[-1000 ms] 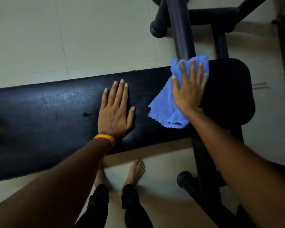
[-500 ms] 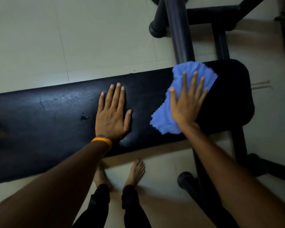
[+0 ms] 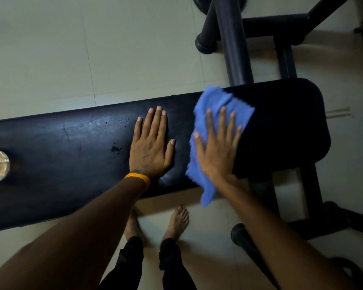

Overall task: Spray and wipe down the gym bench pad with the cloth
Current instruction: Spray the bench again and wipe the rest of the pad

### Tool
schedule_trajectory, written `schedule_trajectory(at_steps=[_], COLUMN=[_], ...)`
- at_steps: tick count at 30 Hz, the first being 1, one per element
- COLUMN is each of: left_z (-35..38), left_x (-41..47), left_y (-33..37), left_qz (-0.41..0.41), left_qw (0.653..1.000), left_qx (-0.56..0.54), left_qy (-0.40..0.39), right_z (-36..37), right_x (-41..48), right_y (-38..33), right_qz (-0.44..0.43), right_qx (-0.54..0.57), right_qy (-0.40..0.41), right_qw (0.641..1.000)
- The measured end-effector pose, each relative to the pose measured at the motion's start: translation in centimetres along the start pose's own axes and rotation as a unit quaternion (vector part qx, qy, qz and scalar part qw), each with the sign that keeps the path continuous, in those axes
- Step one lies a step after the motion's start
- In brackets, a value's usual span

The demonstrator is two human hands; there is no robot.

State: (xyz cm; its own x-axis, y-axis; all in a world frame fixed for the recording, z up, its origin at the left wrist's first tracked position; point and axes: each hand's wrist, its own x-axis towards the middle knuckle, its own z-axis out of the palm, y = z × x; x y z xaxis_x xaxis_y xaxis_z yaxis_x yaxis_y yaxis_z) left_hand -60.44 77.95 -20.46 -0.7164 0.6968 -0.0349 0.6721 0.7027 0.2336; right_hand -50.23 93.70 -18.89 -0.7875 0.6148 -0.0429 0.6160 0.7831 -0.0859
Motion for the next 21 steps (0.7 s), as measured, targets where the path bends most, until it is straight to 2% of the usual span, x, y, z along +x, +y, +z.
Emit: schedule_trajectory(at_steps=[2,4,6,7,10,12,13,15,18,20,21], left_z=[0.0,0.0,-0.3,-0.5,-1.4,-2.1,-2.4,-3.0,-3.5,-3.6,-3.6], left_x=[-0.1,0.0,0.0,-0.1,-1.0,-2.2,-2.9,-4.5,-6.5,-7.4,-7.6], left_y=[-0.1,-0.2,-0.3,-0.5,-1.8,-3.7,-4.7,-7.2,-11.0,-12.9,-13.4], left_qz=[0.002,0.001,0.005,0.005,-0.037,-0.081,-0.097,-0.122,-0.141,-0.141,-0.137], left_qw=[1.000,1.000,0.999,0.999,0.997,0.994,0.993,0.991,0.989,0.989,0.990], left_qx=[-0.003,-0.016,-0.031,-0.036,-0.045,-0.046,-0.043,-0.032,-0.012,-0.004,-0.001], left_qy=[-0.001,0.001,0.010,0.016,0.041,0.048,0.050,0.053,0.044,0.036,0.031], right_z=[0.3,0.2,0.1,0.3,0.8,1.2,1.3,1.2,0.7,0.7,0.7], right_x=[-4.1,-4.0,-0.9,1.1,5.1,3.8,2.2,-1.7,-2.6,0.5,2.2], right_y=[-1.6,-0.3,1.4,1.9,-0.1,-4.2,-5.9,-7.6,-4.8,-2.7,-2.4], right_qz=[-0.085,-0.164,-0.180,-0.147,0.052,0.102,0.074,-0.054,-0.225,-0.231,-0.191], right_qx=[-0.017,-0.010,-0.017,-0.018,0.019,0.022,0.021,0.008,0.002,-0.006,-0.008], right_qy=[-0.034,-0.053,-0.049,-0.036,0.019,0.037,0.034,0.004,-0.053,-0.052,-0.037], right_qw=[0.996,0.985,0.982,0.988,0.998,0.994,0.996,0.998,0.973,0.972,0.981])
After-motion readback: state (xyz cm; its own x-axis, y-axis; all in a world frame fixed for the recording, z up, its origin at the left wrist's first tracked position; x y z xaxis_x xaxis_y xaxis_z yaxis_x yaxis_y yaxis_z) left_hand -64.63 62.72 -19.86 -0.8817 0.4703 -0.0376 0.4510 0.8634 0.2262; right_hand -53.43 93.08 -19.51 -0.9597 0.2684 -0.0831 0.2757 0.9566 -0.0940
